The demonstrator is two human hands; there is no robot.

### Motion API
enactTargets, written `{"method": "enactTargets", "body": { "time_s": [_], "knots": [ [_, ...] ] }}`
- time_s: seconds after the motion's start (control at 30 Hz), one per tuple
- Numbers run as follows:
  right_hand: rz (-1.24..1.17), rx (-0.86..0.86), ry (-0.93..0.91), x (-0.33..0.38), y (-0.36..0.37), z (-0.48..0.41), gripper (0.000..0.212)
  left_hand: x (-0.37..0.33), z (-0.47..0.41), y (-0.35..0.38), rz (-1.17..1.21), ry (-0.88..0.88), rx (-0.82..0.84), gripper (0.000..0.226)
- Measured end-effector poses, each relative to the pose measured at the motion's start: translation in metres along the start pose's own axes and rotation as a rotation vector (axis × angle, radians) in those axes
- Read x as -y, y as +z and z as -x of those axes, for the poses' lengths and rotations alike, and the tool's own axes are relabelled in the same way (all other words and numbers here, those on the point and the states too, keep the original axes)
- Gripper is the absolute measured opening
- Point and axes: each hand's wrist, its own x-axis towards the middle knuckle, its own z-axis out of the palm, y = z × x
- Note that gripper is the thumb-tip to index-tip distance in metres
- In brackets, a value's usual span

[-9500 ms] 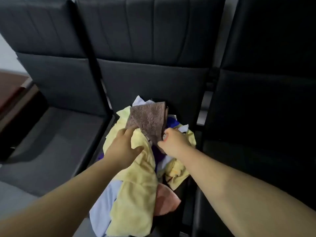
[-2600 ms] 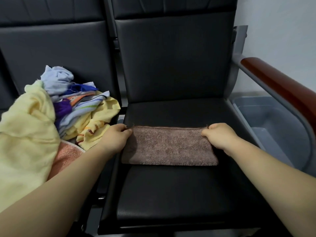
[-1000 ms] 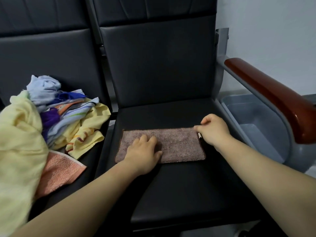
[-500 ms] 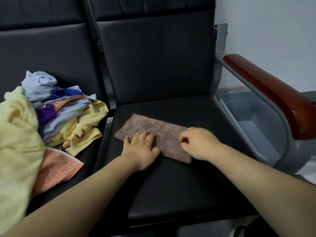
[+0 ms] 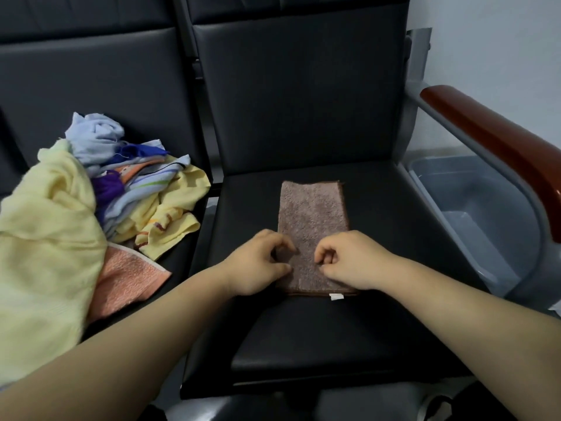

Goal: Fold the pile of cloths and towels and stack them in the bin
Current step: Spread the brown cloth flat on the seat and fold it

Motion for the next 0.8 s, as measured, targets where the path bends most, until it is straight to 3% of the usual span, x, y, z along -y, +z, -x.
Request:
{"method": "enactTargets", "body": {
  "time_s": [0.17,0.27,0.43,0.63,0.7,0.8],
  "knots": [
    [0.021,0.014,-0.001,0.002,0.001,-0.001,0.015,0.002,0.026,-0.003,0.543,-0.066,0.207,0.046],
    [-0.012,0.058,0.007,0.005,0.000,0.003,0.005,0.005,0.025,-0.003,0.507,-0.081,0.076,0.044],
    [-0.039,0.132,0.022,0.004,-0.003,0.012,0.033,-0.003,0.018,-0.002,0.417,-0.137,-0.148,0.021],
    [0.004,-0.108,0.071,0.003,-0.001,0.012,0.003,-0.010,0.018,-0.014,0.344,-0.096,-0.261,0.012],
    [-0.149,-0.138,0.134,0.004,-0.010,0.009,0.005,-0.012,0.021,-0.023,0.362,-0.099,-0.273,0.010],
    [-0.568,-0.003,0.253,0.005,-0.024,0.009,0.016,-0.013,0.027,-0.038,0.425,-0.191,-0.236,0.016]
  ]
}}
